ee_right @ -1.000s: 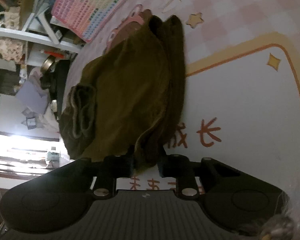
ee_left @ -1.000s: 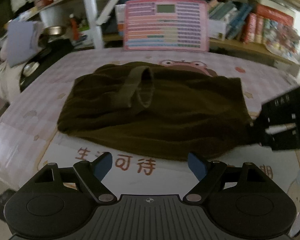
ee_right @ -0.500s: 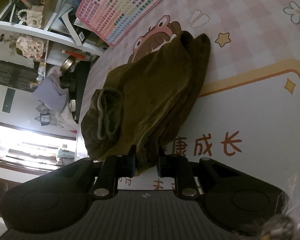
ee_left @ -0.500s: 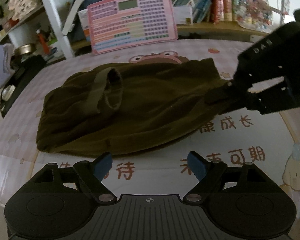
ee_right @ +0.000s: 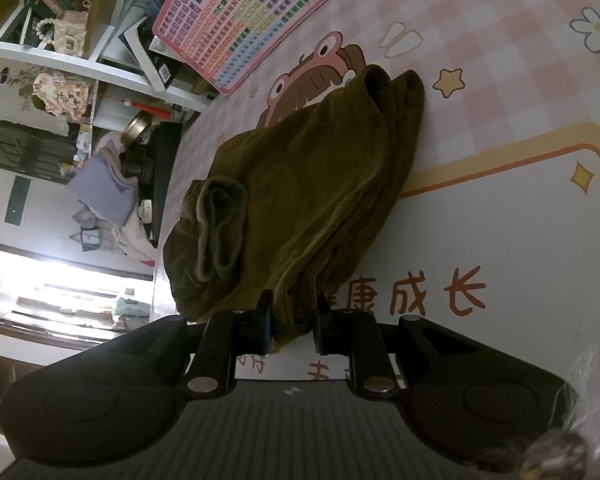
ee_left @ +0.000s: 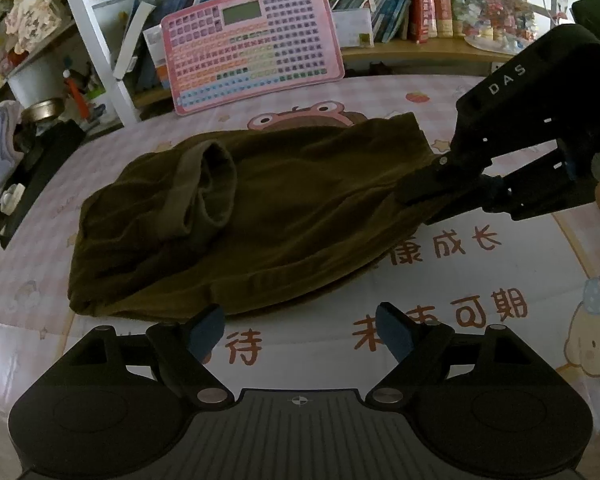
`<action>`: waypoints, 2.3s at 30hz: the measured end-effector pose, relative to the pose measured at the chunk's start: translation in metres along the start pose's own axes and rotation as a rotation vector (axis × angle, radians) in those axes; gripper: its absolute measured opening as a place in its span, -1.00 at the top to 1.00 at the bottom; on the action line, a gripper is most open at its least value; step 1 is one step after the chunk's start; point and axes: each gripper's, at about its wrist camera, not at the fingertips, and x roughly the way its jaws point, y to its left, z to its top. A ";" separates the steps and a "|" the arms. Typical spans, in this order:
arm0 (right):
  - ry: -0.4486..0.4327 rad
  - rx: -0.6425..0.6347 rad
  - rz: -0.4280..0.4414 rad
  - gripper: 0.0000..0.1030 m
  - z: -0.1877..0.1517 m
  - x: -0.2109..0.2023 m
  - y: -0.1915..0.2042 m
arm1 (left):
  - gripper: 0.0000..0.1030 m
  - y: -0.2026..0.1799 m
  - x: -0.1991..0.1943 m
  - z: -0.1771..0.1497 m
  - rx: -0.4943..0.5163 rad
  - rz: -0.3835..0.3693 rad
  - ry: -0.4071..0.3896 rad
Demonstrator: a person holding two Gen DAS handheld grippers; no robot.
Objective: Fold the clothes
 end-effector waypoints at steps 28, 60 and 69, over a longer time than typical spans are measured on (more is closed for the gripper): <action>0.023 -0.013 -0.015 0.53 0.002 -0.007 0.000 | 0.59 -0.078 0.055 0.032 0.532 0.051 -0.147; -0.118 0.338 -0.029 0.78 0.016 -0.021 -0.063 | 0.91 -0.042 -0.020 0.027 0.199 -0.328 -0.183; -0.251 0.234 -0.071 0.80 0.019 -0.069 -0.056 | 0.91 -0.037 -0.030 0.030 0.133 -0.449 -0.230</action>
